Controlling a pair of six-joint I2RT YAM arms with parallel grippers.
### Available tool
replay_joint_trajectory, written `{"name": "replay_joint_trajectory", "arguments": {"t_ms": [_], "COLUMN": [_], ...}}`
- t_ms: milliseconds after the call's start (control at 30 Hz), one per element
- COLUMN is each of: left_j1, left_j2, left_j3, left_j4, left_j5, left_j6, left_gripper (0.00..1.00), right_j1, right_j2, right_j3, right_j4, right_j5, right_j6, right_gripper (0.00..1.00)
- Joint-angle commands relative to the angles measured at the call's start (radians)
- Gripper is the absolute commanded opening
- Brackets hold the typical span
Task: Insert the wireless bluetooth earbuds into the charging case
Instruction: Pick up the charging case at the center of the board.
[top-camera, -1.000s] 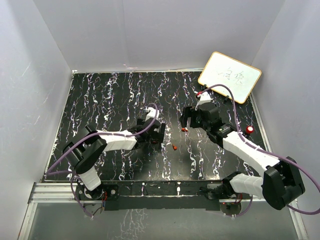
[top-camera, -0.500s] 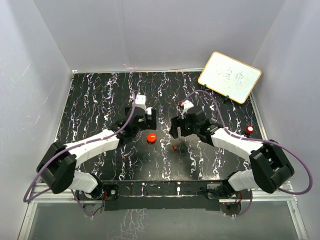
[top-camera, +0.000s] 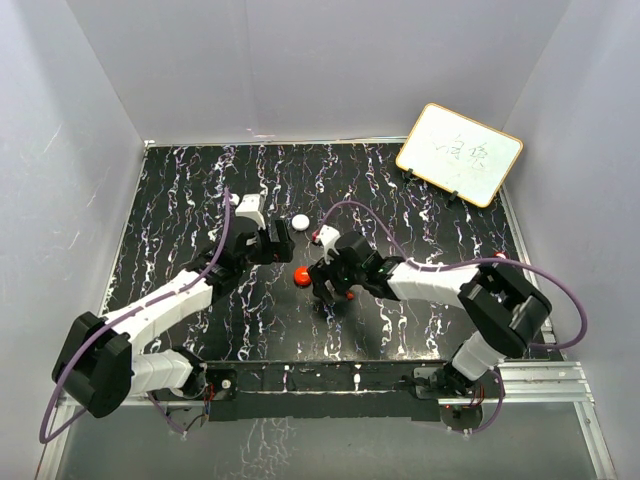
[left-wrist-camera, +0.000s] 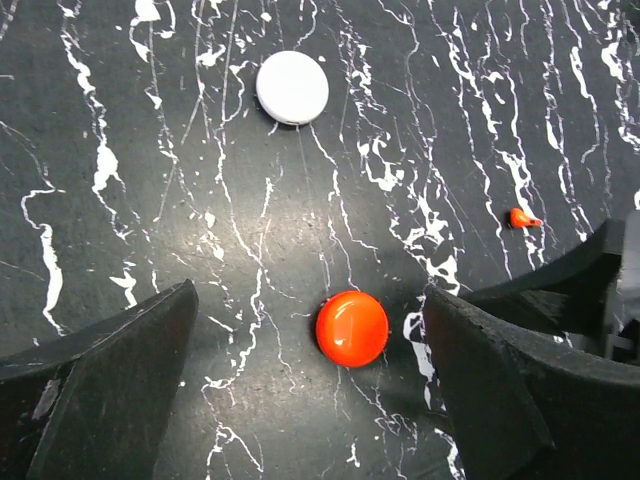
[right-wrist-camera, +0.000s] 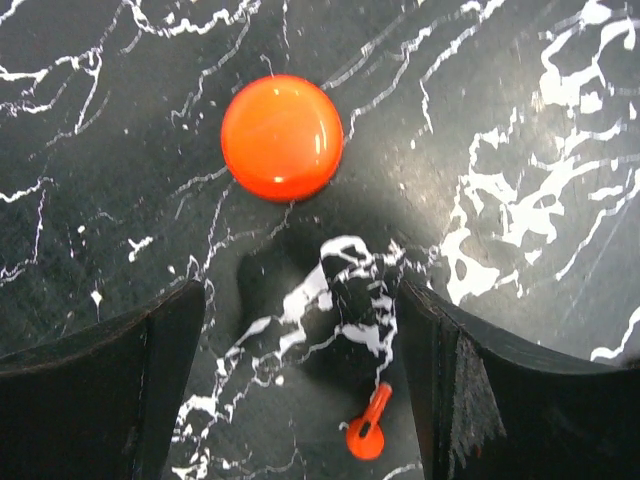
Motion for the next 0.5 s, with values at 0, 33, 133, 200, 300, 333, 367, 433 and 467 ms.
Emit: {"name": "replay_joint_trajectory", "arguments": {"t_ms": [0, 33, 133, 200, 300, 333, 367, 433, 467], "left_j1": [0.033, 0.039, 0.057, 0.069, 0.084, 0.089, 0.096, 0.109, 0.115], "left_j2": [-0.039, -0.039, -0.038, -0.038, -0.049, -0.052, -0.055, -0.060, -0.061], "left_j3": [-0.013, -0.018, -0.029, -0.036, -0.053, -0.058, -0.063, -0.069, -0.072], "left_j4": [-0.011, -0.008, -0.007, -0.007, -0.009, -0.010, -0.010, -0.017, -0.019], "left_j5": [0.124, 0.140, 0.179, 0.197, 0.214, 0.217, 0.222, 0.233, 0.237], "left_j6": [-0.037, -0.042, -0.055, -0.063, -0.070, -0.073, -0.074, -0.074, -0.077], "left_gripper": [0.94, 0.93, 0.91, 0.90, 0.89, 0.89, 0.89, 0.89, 0.89], "right_j1": [0.021, 0.025, 0.035, 0.040, 0.049, 0.051, 0.053, 0.056, 0.060], "right_j2": [0.041, 0.052, 0.090, 0.121, 0.157, 0.165, 0.174, 0.192, 0.210], "right_j3": [0.078, 0.082, 0.095, 0.111, 0.124, 0.126, 0.129, 0.137, 0.139], "right_j4": [0.126, 0.140, 0.176, 0.185, 0.205, 0.214, 0.220, 0.232, 0.237], "right_j5": [0.019, 0.014, 0.007, 0.007, 0.009, 0.010, 0.009, 0.011, 0.013], "right_j6": [-0.068, -0.079, -0.100, -0.115, -0.134, -0.139, -0.144, -0.154, -0.161], "right_gripper": [0.75, 0.75, 0.75, 0.75, 0.75, 0.75, 0.75, 0.74, 0.74]}}
